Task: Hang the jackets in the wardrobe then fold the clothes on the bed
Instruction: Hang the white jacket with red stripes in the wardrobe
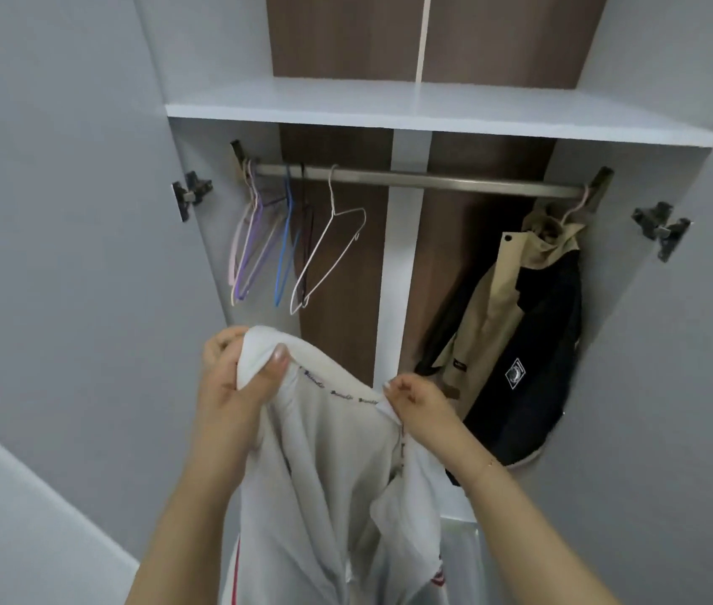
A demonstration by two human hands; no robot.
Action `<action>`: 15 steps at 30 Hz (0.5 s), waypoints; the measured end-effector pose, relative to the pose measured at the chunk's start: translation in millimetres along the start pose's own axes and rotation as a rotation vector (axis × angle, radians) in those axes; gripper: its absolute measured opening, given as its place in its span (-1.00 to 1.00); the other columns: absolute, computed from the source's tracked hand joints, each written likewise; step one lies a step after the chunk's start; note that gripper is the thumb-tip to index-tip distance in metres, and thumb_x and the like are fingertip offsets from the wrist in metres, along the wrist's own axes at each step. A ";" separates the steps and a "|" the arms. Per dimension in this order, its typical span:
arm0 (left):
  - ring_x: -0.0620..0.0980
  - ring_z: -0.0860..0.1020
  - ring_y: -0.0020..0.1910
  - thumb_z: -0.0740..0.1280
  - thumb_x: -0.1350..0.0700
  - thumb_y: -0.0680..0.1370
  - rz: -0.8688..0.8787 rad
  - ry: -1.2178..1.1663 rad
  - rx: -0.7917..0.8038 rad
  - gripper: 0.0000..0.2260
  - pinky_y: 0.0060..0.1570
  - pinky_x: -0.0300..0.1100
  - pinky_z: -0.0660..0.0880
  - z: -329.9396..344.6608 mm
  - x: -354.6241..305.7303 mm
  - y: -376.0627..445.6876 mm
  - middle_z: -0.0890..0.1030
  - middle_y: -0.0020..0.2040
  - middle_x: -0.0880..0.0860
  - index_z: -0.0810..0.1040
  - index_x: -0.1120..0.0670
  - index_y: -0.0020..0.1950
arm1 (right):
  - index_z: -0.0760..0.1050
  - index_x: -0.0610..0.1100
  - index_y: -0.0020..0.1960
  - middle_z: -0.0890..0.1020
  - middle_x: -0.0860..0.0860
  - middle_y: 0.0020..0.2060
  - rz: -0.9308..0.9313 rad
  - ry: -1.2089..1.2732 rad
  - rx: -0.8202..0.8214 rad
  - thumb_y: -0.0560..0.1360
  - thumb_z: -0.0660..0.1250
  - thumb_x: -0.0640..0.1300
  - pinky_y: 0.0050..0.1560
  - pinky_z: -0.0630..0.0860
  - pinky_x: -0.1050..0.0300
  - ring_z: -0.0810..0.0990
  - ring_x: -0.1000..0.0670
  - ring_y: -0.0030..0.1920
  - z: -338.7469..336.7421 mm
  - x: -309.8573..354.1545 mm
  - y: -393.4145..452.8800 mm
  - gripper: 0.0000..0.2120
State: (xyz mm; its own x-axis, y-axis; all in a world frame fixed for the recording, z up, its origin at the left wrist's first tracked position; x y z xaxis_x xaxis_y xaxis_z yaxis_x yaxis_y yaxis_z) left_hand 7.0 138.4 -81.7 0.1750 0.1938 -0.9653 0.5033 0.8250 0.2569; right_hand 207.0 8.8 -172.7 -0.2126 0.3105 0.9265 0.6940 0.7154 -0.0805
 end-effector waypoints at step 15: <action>-0.10 0.62 -0.22 0.37 0.10 0.53 -0.206 0.066 -0.154 -0.93 -0.20 -0.33 0.52 -1.5 99.2 131.2 0.67 -0.21 0.04 0.60 0.07 -0.12 | 0.50 -0.08 0.14 0.57 0.03 -0.01 0.185 0.413 0.067 0.62 0.24 -0.06 0.13 0.54 0.06 0.53 -0.01 0.08 71.2 36.9 273.1 -0.84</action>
State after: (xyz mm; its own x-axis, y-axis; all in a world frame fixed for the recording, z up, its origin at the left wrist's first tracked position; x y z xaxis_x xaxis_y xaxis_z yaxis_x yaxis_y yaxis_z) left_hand 89.1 266.7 -143.9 0.0236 0.0433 -0.9988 0.3869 0.9208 0.0490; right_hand 339.7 260.2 -186.7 0.2123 0.1711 0.9621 0.6458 0.7143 -0.2695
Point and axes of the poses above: each hand's wrist, its own y-axis towards the middle knuckle, its own z-axis out of the palm, x = y × z, the point moved 9 cm from there along y, towards the middle knuckle
